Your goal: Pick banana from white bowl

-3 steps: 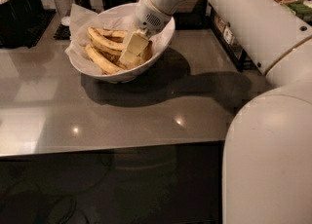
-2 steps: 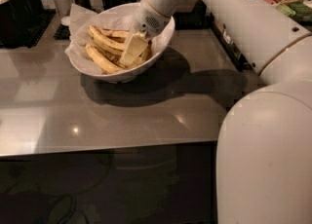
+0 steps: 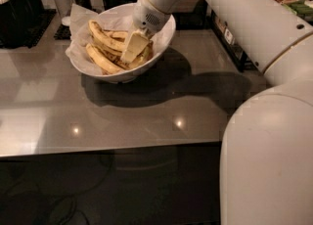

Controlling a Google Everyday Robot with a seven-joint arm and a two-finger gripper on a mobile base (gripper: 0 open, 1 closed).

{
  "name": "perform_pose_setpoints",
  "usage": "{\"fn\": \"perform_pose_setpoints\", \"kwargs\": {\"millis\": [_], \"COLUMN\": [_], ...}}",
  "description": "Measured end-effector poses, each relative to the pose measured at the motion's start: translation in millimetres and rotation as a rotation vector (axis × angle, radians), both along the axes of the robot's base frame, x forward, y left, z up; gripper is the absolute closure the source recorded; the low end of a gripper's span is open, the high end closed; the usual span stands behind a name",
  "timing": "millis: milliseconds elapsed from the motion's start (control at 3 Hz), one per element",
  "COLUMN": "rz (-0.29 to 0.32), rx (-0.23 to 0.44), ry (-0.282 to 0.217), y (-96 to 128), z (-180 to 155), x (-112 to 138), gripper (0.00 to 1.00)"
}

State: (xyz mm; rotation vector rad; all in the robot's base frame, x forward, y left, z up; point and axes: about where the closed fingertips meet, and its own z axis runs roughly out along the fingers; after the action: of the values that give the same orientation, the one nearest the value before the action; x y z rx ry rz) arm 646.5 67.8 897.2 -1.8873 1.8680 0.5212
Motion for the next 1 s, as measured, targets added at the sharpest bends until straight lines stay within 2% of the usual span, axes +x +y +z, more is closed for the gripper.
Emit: {"fn": "perform_pose_setpoints", "kwargs": {"millis": [667,1000], "rz": [0.020,0.021], "rx": [-0.041,-0.020], "ry": [-0.121,-0.132], "y": [-7.1,-19.5], "z": [40.9,55.4], "x": [-12.9,-35.2], "gripper": [1.00,1.00]}}
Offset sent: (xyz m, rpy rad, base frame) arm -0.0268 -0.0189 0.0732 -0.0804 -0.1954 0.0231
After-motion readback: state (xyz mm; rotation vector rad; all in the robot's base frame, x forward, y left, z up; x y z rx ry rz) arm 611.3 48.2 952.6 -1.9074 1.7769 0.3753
